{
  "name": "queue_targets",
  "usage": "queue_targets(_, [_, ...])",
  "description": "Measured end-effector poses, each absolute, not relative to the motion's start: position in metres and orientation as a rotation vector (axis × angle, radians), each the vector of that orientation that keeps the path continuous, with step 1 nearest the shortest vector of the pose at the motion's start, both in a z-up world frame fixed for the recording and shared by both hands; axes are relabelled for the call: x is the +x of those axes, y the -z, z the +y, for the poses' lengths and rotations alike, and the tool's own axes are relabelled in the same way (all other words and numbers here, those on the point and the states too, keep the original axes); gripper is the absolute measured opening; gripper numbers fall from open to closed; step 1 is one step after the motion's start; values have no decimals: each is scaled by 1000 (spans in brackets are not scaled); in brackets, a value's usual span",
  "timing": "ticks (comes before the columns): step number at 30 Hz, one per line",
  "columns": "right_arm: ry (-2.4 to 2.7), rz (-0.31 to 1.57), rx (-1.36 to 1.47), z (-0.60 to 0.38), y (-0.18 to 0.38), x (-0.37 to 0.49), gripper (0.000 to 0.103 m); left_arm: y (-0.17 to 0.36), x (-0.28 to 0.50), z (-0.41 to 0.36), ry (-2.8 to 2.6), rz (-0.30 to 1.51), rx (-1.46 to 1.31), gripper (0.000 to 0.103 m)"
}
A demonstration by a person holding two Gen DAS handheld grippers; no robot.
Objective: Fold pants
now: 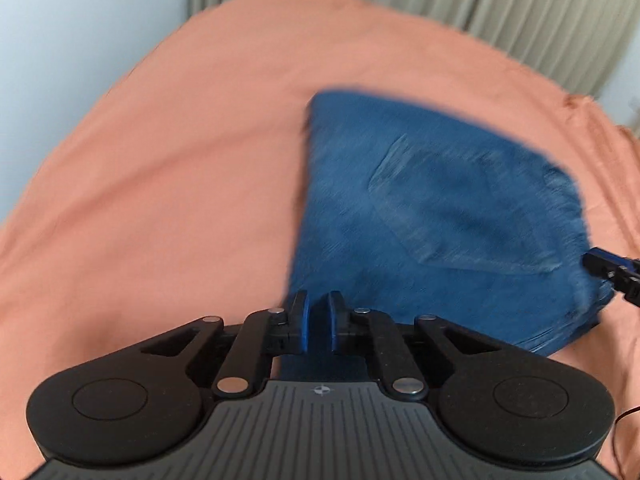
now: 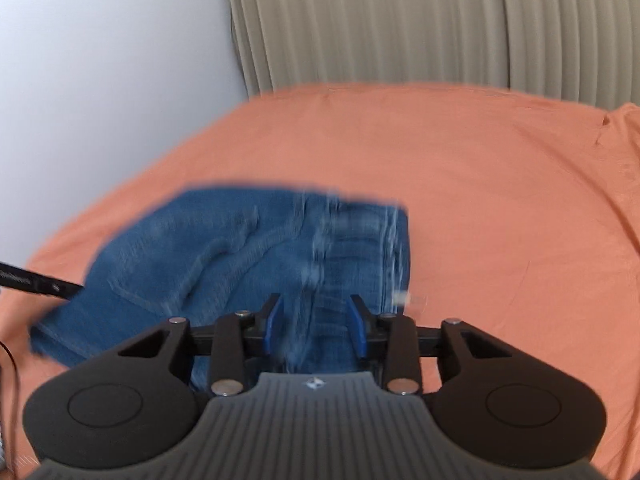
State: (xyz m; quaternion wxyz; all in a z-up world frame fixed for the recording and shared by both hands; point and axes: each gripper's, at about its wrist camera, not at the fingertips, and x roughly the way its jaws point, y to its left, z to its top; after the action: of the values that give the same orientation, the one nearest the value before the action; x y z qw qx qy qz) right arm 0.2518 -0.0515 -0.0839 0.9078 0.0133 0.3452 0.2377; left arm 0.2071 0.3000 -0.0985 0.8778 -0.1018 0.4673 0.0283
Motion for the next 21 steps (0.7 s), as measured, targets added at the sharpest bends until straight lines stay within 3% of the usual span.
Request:
queue_targets(5, [-483,738,13,-49,107,253,31,110,200,313,-72,975,-294,11])
queue_targets(10, [-460,785,-44,-35,94,267,32,77,194,295,-114,938,-226,12])
queue_targets(11, [-459,785,-46,-35,87,266,34,66,187,290,-107,902,-218,16])
queue_targets(15, [-482,721,-15,-44,46,246,54,17,156,266,-96,762,-172,29])
queue_targets(21, [-521,585,-2,-57,-26,189,72,-58,111,215,-74,584,-105,39])
